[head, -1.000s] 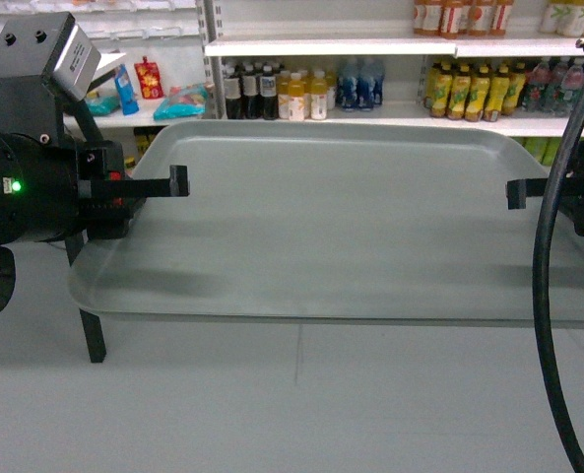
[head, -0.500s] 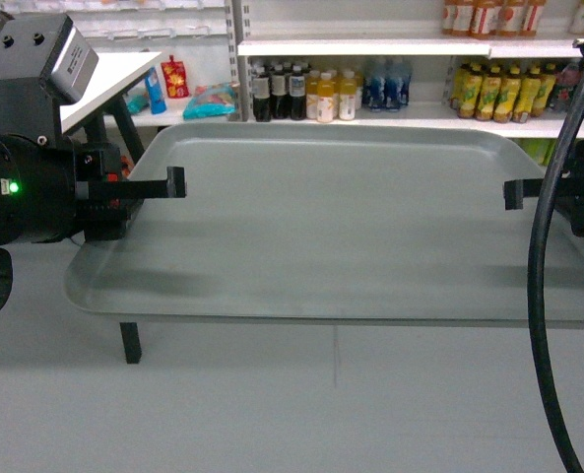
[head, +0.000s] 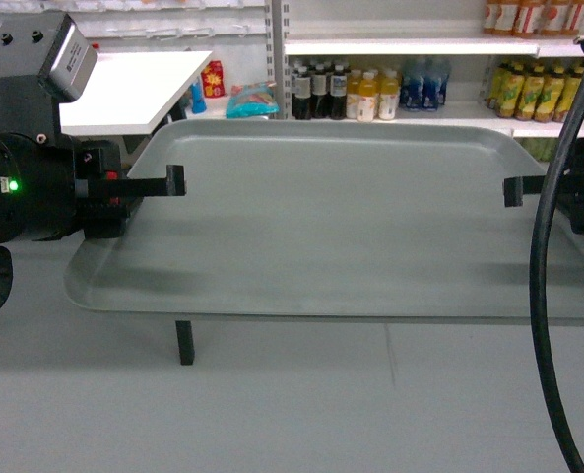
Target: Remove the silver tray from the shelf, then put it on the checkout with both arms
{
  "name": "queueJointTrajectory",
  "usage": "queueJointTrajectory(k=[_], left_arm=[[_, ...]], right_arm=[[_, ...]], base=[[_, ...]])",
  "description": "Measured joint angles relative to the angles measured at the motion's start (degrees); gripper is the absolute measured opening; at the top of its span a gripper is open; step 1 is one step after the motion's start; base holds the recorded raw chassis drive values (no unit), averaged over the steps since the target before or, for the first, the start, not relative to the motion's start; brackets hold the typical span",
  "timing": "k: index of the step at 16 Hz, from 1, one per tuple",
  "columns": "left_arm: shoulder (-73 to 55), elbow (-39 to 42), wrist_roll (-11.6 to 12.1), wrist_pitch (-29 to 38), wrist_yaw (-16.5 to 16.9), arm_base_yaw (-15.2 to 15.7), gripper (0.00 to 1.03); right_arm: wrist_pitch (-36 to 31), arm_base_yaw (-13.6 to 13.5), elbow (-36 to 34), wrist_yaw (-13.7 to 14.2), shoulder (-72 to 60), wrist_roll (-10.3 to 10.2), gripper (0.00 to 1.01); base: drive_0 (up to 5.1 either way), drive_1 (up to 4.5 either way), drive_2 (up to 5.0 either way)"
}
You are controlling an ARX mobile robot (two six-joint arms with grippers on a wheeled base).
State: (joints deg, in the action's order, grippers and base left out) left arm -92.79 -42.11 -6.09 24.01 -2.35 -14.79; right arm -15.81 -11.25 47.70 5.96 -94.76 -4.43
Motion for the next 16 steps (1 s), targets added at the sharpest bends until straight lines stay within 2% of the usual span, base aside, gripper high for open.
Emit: queueJointTrajectory(k=[16], left_arm=[[0.00, 0.00, 0.02, -0.24, 0.02, 0.00, 0.03]], right_arm=[[0.17, -0.02, 0.00, 0.02, 0.00, 0.02, 0.03]], base=[[-4.8, 2.31, 2.3]])
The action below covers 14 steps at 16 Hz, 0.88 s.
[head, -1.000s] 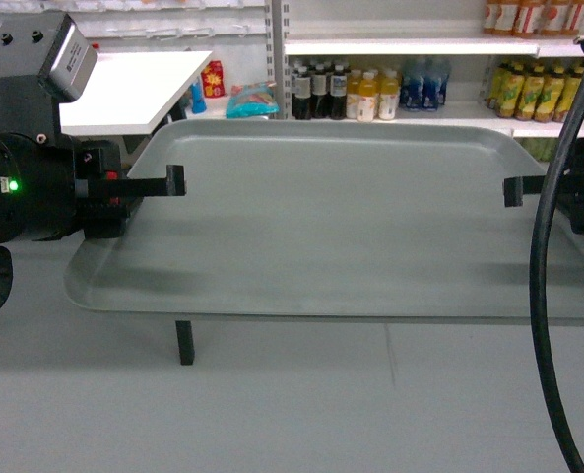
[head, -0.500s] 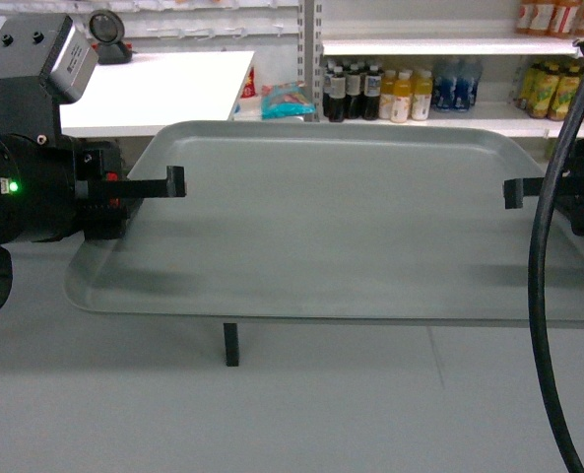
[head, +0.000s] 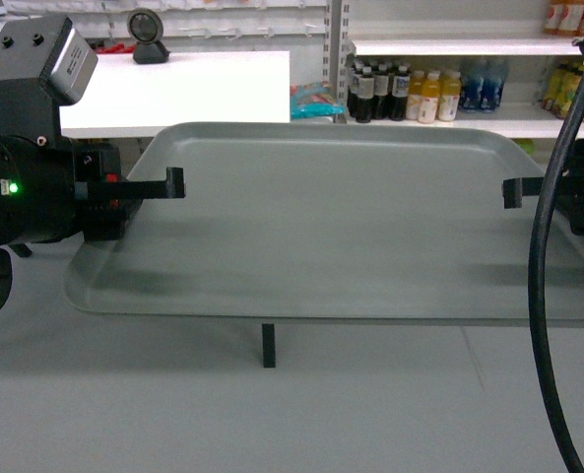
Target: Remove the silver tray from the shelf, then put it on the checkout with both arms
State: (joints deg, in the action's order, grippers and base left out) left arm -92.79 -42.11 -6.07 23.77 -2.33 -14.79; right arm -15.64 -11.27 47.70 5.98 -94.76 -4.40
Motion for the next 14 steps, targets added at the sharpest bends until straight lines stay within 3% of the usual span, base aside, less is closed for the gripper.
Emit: queueJointTrajectory(k=[14], left_arm=[[0.00, 0.00, 0.02, 0.04, 0.00, 0.00, 0.03]], right_arm=[[0.07, 0.00, 0.00, 0.00, -0.02, 0.04, 0.03]], base=[[-4.9, 2.45, 2.5]])
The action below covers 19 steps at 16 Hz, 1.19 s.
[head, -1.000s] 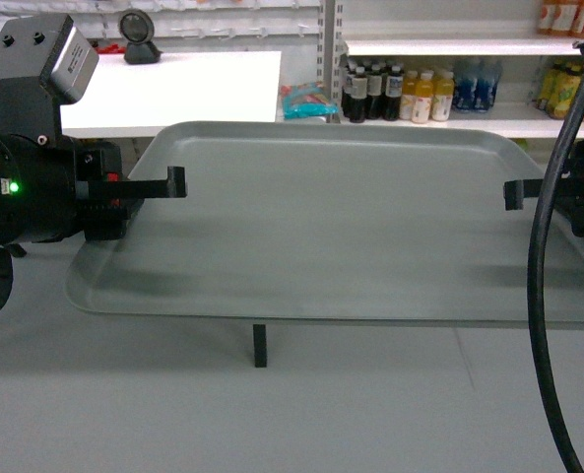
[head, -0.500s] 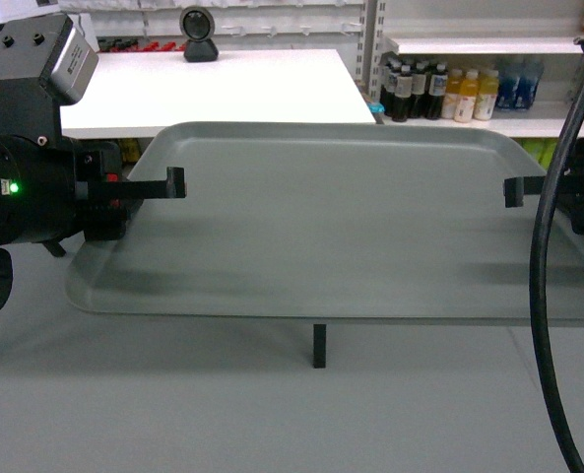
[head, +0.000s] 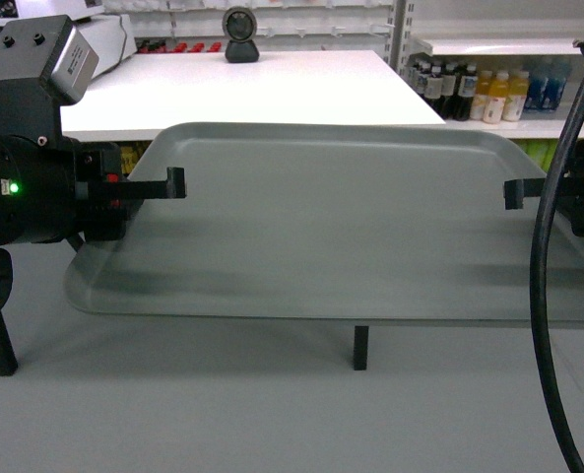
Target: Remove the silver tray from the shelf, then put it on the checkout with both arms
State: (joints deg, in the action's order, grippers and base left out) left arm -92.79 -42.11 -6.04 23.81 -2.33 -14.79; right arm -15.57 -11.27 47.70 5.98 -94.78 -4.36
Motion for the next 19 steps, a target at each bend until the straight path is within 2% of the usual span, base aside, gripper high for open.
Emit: queueJointTrajectory(k=[8, 19], left_arm=[[0.00, 0.00, 0.00, -0.02, 0.00, 0.00, 0.03], [-0.04, 0.00, 0.04, 0.00, 0.17, 0.24, 0.03]], right_arm=[[0.13, 0.00, 0.00, 0.00, 0.00, 0.15, 0.03], [0.11, -0.28, 0.00, 0.15, 0.00, 0.15, 0.03]], base=[[-5.0, 2.49, 2.5], [0.0, -0.03, 0.0]])
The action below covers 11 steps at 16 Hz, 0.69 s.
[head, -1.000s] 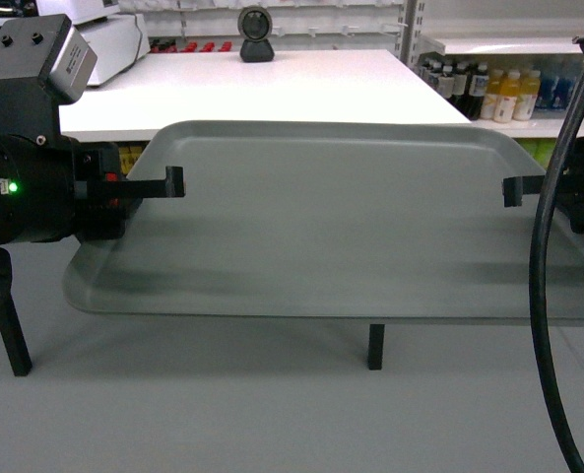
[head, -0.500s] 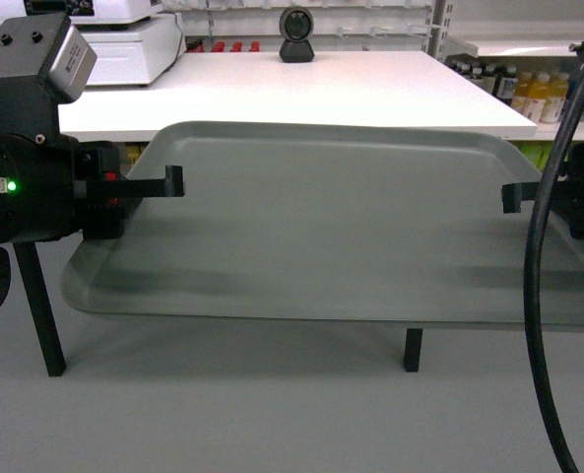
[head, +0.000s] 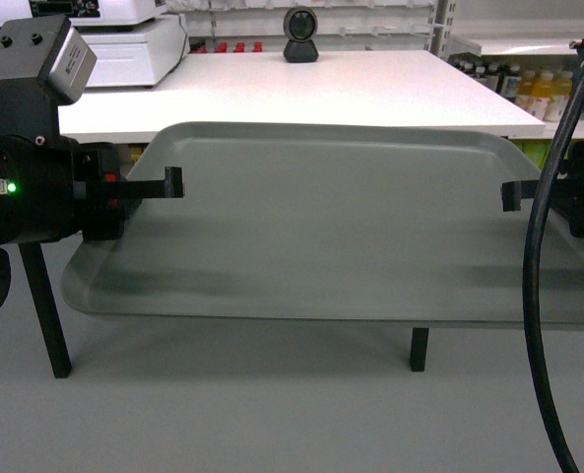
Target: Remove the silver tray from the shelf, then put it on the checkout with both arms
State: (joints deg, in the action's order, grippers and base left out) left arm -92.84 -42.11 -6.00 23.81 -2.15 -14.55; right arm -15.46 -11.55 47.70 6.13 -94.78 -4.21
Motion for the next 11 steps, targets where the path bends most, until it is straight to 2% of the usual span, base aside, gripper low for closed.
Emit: queueJointTrajectory(k=[1, 11], left_arm=[[0.00, 0.00, 0.00, -0.02, 0.00, 0.00, 0.03], [0.00, 0.00, 0.00, 0.11, 0.00, 0.00, 0.03]], right_arm=[[0.02, 0.00, 0.00, 0.00, 0.00, 0.00, 0.03], [-0.31, -0.02, 0.00, 0.07, 0.04, 0.22, 0.03]], base=[[0.0, 1.43, -1.4], [0.1, 4.31, -4.1]])
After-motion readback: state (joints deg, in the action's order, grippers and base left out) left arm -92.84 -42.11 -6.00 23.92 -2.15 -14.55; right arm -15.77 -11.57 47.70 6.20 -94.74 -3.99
